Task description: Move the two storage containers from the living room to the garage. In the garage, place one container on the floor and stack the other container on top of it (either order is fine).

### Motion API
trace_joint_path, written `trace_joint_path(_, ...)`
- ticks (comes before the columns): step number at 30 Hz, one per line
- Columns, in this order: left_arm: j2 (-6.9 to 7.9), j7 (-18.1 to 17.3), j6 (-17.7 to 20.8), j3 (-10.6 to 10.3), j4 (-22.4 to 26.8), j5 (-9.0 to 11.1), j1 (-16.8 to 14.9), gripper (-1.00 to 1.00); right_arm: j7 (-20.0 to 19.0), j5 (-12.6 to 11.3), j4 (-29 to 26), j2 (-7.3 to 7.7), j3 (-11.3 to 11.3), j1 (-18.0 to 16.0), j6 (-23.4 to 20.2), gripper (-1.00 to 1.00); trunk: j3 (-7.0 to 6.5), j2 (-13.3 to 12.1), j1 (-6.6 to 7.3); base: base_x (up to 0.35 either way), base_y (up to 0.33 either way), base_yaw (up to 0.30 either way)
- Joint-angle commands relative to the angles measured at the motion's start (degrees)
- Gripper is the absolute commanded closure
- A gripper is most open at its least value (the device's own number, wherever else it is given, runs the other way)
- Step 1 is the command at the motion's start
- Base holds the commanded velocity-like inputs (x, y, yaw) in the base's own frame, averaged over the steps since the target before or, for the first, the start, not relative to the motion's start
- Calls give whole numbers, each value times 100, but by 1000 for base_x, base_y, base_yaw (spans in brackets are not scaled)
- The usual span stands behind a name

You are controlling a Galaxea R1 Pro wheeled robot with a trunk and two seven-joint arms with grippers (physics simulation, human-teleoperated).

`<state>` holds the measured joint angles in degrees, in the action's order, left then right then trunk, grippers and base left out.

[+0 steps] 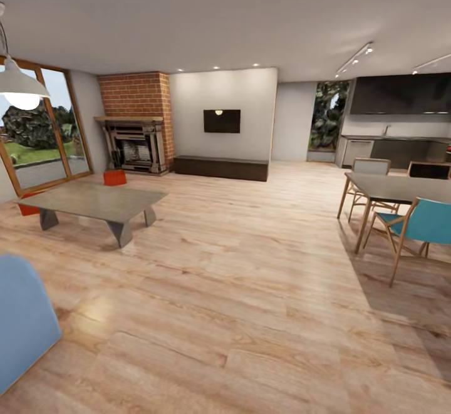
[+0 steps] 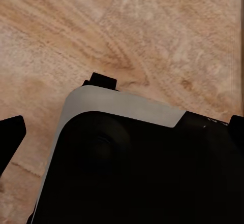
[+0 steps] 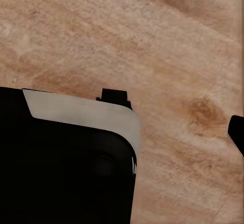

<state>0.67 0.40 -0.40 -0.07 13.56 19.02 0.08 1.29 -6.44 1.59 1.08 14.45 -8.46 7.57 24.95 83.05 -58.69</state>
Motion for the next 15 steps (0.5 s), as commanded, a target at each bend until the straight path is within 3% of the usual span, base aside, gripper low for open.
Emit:
trace_joint_path(1, 1, 4, -4, -2, 7, 23, 1, -100, 3, -59, 18, -2, 50, -7, 34, -100, 5, 2, -3, 323, 0, 0)
trace_joint_path(15, 3, 4, -8, -2, 7, 23, 1, -100, -15, -56, 17, 1, 50, -7, 34, -100, 5, 2, -3, 323, 0, 0)
